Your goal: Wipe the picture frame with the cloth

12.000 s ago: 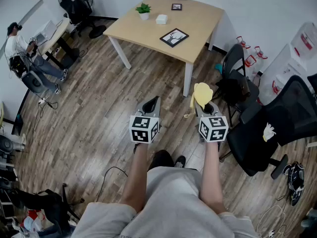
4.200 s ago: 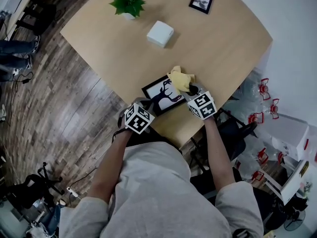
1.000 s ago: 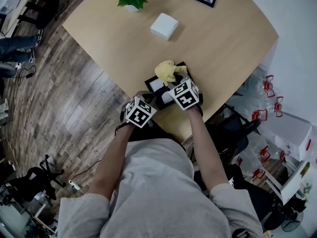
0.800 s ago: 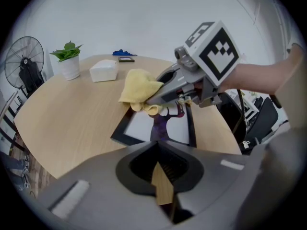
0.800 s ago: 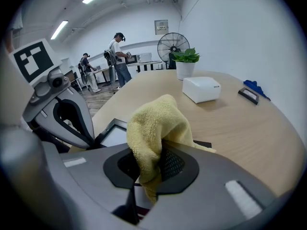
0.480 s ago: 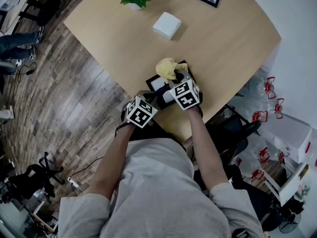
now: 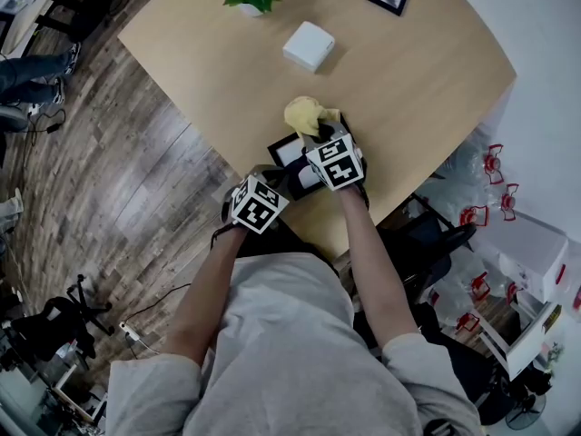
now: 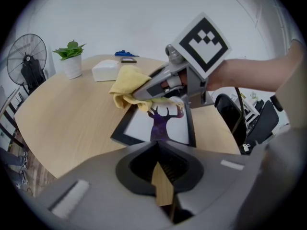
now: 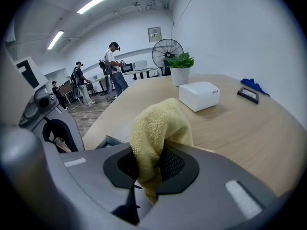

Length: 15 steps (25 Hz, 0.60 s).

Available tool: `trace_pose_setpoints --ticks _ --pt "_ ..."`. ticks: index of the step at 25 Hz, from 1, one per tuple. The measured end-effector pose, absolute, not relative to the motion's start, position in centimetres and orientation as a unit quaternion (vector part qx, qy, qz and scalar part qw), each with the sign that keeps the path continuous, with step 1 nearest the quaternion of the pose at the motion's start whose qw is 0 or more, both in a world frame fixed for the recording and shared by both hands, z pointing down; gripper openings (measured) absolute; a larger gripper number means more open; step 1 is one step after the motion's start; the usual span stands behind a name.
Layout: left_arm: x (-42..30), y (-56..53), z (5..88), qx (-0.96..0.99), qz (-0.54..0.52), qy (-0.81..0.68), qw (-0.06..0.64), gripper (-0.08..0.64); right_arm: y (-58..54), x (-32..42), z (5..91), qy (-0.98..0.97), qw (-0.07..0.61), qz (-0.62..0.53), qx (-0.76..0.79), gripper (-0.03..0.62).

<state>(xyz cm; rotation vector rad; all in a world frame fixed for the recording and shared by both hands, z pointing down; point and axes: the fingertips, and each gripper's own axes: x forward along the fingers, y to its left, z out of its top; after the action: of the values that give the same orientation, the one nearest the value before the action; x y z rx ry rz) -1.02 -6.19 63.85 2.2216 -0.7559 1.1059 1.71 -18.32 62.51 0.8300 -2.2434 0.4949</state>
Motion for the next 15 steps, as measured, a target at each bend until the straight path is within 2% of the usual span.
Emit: trace_pose_setpoints --ticks 15 --pt "-1.0 -6.4 63.9 0.826 0.407 -0.279 0.270 0.052 -16.0 -2.3 63.3 -0.876 0.352 0.181 0.276 0.051"
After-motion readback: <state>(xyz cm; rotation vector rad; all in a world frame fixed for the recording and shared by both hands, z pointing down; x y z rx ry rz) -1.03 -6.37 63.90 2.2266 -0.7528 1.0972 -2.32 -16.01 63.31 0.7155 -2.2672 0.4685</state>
